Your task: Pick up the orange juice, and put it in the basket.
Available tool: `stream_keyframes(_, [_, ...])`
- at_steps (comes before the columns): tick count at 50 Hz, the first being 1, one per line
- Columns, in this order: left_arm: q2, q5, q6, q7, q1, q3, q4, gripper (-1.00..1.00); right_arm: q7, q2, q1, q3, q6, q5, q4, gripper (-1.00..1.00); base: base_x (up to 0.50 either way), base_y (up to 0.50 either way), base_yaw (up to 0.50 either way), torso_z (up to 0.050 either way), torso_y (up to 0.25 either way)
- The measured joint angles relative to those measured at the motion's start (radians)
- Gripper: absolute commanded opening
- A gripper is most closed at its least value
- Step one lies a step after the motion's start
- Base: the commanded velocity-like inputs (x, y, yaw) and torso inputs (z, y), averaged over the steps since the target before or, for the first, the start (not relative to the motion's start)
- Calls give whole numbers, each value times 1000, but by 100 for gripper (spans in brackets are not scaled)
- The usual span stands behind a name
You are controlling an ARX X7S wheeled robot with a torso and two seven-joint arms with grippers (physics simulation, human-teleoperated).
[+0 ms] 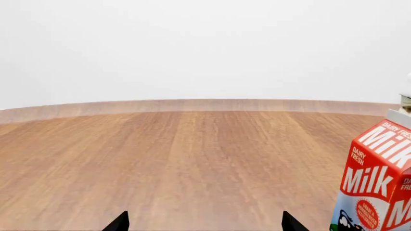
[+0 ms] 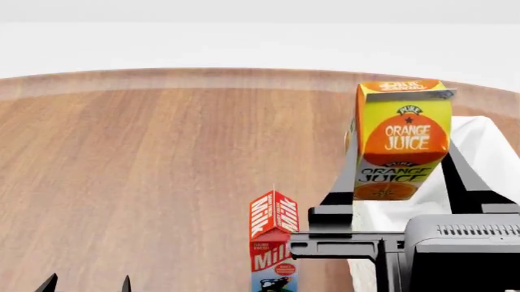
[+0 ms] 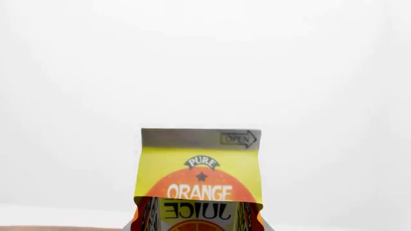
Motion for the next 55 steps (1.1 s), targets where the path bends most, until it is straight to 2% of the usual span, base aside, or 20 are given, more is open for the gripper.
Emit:
stream_keyframes(25, [-5,-5,2,-6,-2,7,-1,100,-6,1,95,40,-54,-25,263,-100,0,0,0,0,1])
stream_keyframes(55, [-10,-10,5,-12,-4,14,-2,100,-1,-20,202,-14,-138,-95,552,-100,0,0,0,0,1])
